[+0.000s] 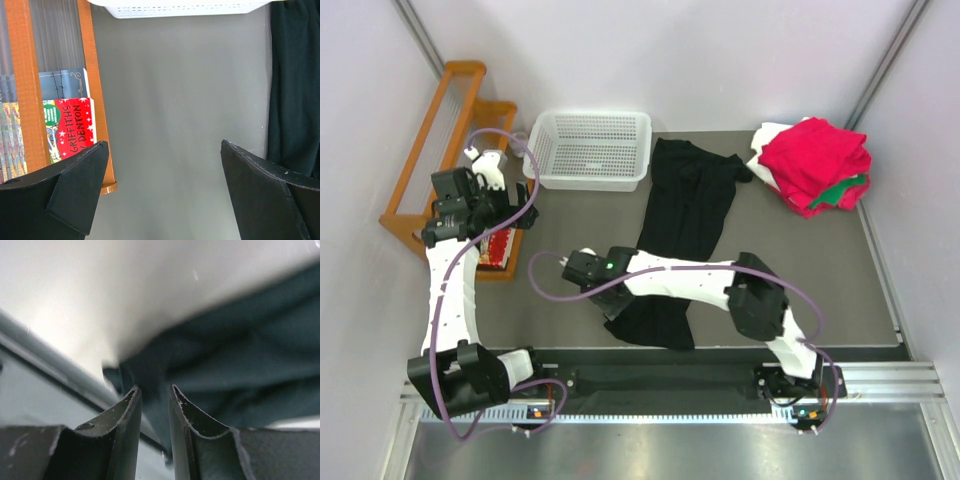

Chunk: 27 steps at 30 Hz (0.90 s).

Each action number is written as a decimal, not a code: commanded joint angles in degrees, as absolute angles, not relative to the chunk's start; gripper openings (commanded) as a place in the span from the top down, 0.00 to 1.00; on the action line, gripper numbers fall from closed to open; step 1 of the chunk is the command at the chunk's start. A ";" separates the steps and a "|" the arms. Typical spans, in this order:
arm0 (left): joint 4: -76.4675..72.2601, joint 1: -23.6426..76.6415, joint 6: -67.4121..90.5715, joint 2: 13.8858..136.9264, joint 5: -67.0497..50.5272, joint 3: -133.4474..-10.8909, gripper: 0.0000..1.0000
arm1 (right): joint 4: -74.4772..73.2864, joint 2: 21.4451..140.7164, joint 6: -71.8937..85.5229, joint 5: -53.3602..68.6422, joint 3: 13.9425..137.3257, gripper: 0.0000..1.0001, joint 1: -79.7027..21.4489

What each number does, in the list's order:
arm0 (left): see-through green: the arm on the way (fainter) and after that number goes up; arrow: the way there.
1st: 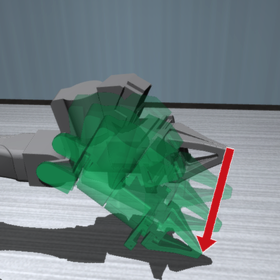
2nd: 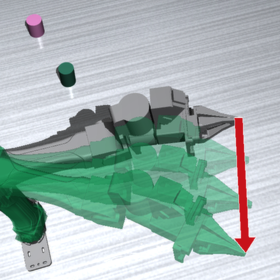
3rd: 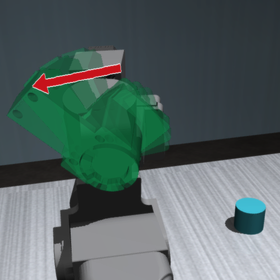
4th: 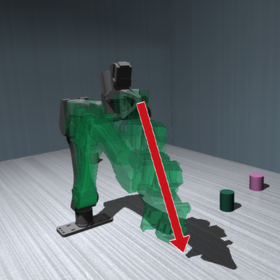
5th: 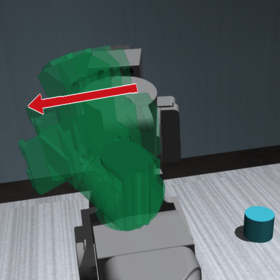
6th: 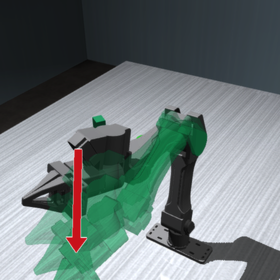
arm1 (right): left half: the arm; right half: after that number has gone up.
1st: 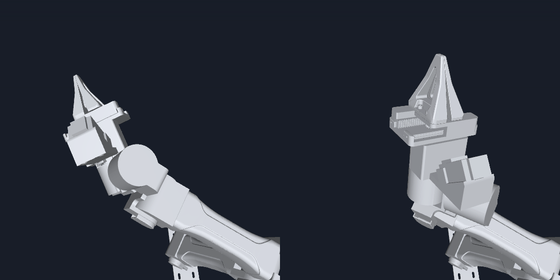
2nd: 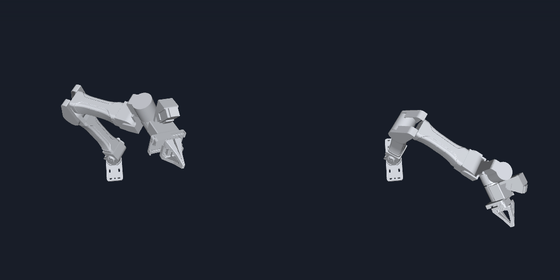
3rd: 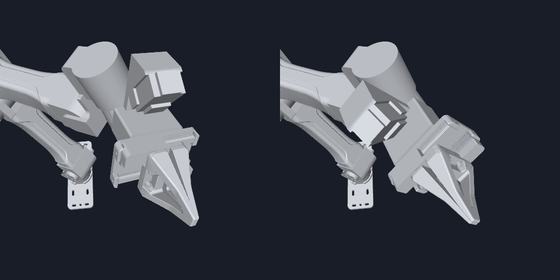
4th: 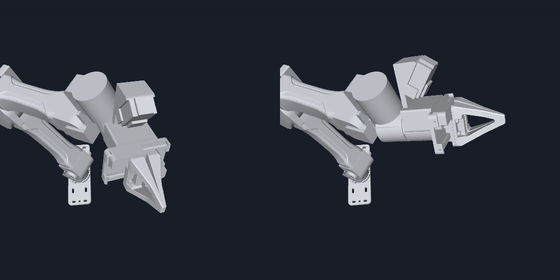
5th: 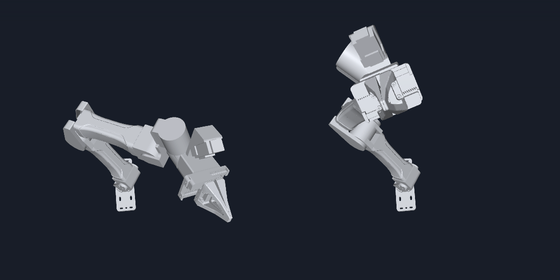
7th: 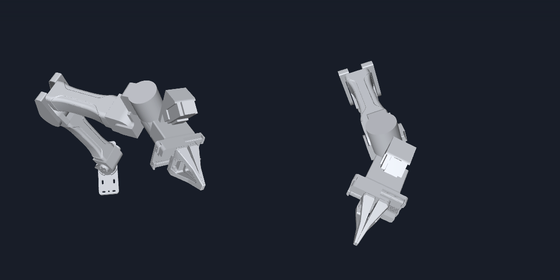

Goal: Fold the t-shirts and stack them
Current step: Fold the tshirt

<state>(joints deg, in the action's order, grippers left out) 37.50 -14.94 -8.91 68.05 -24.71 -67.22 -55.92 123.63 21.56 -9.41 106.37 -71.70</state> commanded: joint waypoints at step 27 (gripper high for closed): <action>35.86 -15.12 -8.35 66.97 -24.26 -67.41 0.02 | -58.10 122.60 20.30 -12.05 112.76 0.53 -72.16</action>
